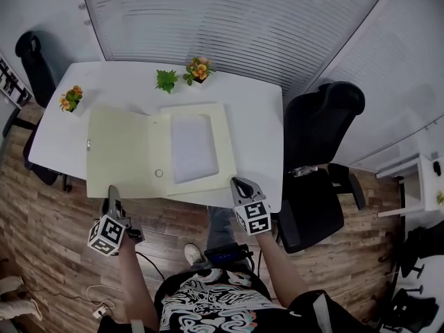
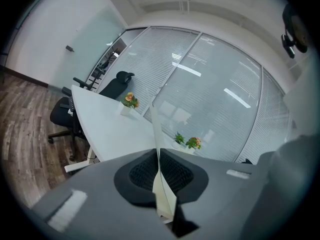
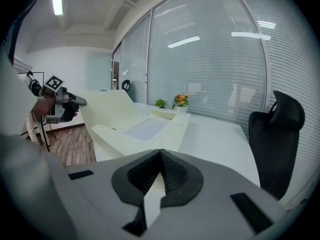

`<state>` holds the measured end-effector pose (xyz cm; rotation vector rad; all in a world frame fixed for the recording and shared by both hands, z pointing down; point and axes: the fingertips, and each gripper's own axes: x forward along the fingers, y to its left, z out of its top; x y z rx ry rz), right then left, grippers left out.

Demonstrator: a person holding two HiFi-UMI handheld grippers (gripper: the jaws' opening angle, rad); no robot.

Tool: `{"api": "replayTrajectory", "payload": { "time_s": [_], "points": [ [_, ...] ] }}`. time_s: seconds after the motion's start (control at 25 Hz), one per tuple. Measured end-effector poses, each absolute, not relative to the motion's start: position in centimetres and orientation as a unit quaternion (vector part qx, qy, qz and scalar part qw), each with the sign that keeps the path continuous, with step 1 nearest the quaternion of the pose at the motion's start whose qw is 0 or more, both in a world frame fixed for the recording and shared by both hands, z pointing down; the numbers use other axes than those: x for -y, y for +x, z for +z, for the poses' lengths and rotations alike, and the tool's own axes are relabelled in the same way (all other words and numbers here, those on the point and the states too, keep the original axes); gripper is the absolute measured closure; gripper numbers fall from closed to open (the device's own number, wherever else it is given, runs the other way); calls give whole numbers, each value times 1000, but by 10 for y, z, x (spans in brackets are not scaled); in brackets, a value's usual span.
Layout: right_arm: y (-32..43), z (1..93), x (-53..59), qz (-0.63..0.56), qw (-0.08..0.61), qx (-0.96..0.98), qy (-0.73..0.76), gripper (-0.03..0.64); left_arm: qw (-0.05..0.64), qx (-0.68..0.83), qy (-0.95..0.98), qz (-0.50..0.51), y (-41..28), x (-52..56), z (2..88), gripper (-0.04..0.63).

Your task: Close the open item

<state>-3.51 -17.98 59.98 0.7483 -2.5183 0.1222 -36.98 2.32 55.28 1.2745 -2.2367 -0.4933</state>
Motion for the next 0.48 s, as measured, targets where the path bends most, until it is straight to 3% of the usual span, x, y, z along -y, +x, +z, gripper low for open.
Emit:
{"api": "replayTrajectory", "payload": {
  "time_s": [0.48],
  "points": [
    [-36,602,182,57,254,926,275,615,248,808,499,-193,-356,-11,531,594]
  ]
}}
